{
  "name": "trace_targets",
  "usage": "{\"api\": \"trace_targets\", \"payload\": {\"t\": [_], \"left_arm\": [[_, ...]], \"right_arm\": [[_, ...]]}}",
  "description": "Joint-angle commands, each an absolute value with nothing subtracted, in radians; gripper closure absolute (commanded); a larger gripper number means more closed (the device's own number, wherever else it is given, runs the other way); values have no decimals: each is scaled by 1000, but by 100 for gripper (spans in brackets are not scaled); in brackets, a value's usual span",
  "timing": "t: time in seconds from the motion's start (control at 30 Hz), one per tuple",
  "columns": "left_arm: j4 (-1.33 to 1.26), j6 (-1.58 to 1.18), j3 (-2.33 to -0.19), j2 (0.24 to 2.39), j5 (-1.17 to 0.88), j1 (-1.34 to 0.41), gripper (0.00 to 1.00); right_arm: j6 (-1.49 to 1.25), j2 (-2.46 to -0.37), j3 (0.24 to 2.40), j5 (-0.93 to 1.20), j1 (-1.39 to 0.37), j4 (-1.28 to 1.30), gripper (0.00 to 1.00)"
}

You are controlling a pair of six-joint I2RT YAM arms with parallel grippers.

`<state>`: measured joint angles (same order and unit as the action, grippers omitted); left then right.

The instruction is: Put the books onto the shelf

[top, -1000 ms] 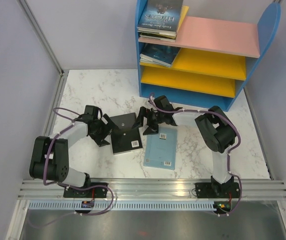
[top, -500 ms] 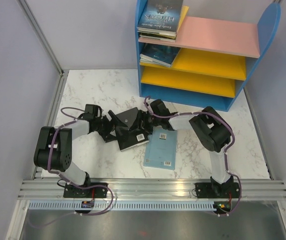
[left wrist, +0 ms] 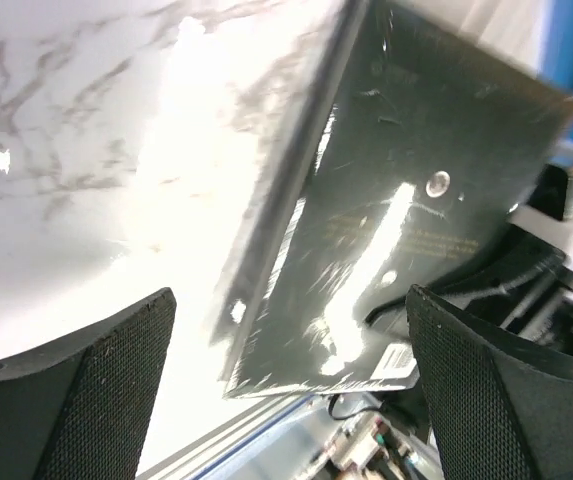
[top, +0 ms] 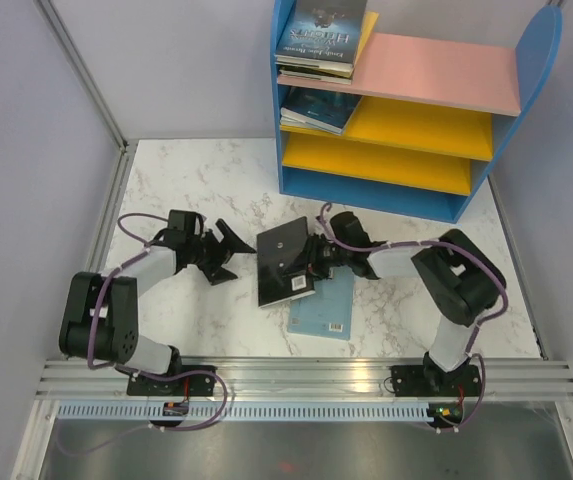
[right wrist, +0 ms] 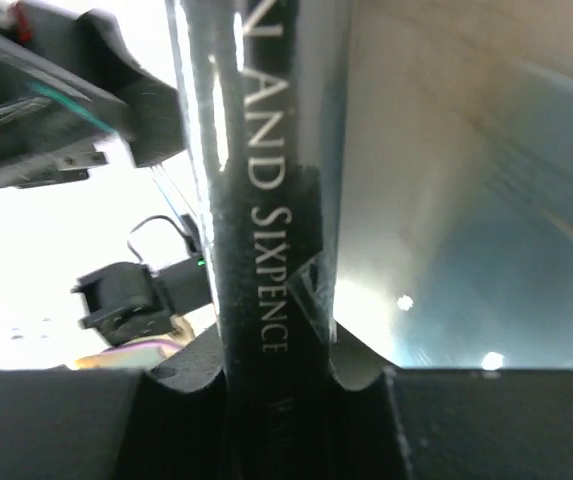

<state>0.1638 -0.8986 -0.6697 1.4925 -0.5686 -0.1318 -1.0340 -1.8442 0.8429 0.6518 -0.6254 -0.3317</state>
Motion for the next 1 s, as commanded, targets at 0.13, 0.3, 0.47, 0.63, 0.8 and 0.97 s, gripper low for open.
{"api": "trace_targets", "payload": {"t": [0.13, 0.3, 0.47, 0.63, 0.8, 0.97], "left_arm": [[258, -952, -821, 1318, -514, -141, 1], [245, -1006, -894, 1341, -491, -196, 4], [241, -1049, -974, 1400, -454, -282, 5], [213, -1089, -1080, 1480, -433, -347, 5], [186, -1137, -1164, 1552, -397, -402, 5], [52, -1239, -1224, 1656, -405, -422, 9]], "right_arm": [[-1219, -1493, 675, 716, -333, -512, 100], [-1412, -1486, 706, 755, -267, -734, 100], [-1499, -1520, 776, 749, -226, -833, 100], [-1577, -1569, 842, 721, -219, -916, 100], [-1549, -1595, 900, 700, -221, -858, 100], [-1543, -1657, 926, 687, -221, -862, 100]]}}
